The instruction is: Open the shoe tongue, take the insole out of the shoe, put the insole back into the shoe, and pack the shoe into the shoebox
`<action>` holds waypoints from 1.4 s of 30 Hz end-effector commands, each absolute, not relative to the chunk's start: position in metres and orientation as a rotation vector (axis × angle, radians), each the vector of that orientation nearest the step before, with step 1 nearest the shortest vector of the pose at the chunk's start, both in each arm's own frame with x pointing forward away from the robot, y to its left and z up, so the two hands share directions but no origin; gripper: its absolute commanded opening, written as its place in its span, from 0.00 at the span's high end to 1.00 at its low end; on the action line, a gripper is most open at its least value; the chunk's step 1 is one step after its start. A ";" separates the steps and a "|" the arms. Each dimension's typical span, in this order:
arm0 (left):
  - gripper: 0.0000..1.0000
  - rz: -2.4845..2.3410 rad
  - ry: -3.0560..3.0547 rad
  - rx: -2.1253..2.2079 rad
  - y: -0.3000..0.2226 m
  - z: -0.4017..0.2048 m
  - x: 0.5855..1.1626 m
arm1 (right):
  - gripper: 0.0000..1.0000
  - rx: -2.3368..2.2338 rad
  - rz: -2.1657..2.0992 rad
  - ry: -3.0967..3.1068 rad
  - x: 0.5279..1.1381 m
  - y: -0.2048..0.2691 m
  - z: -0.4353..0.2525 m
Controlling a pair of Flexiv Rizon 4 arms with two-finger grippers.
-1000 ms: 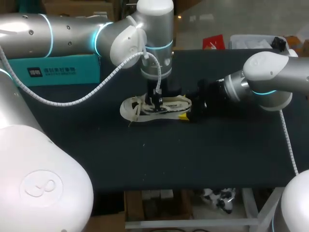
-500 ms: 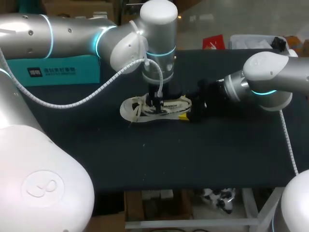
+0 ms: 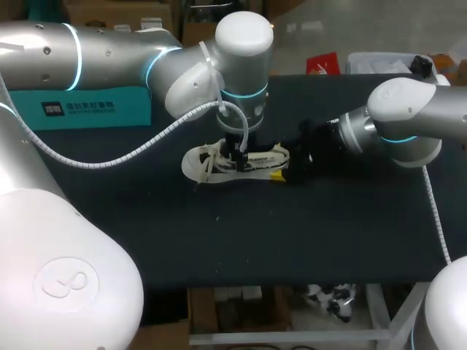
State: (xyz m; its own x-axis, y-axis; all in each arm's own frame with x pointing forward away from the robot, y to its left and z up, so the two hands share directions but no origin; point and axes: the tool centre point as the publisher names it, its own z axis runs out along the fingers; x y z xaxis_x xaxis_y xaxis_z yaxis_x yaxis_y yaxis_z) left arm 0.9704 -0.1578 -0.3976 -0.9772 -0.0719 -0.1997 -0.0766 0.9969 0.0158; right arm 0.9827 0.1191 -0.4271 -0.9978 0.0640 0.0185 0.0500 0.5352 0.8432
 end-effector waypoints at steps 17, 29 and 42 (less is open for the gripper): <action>0.76 0.025 2.812 -0.066 -0.161 -0.474 1.032 | 1.00 0.099 1.507 2.741 0.985 0.119 -0.431; 1.00 -0.003 2.805 -0.056 -0.161 -0.462 1.039 | 1.00 0.099 1.507 2.741 0.985 0.119 -0.431; 1.00 -0.209 2.855 -0.015 -0.162 -0.398 1.008 | 1.00 0.099 1.507 2.741 0.985 0.119 -0.431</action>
State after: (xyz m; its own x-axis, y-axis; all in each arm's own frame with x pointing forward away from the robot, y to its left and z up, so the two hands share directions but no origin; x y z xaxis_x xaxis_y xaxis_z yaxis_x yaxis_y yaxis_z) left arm 1.0010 -0.1635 -0.3926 -0.9608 -0.0320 -0.2754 -0.0051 0.9952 -0.0980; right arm 0.9868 0.1177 -0.4267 -0.9975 0.0690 0.0177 0.0520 0.5353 0.8431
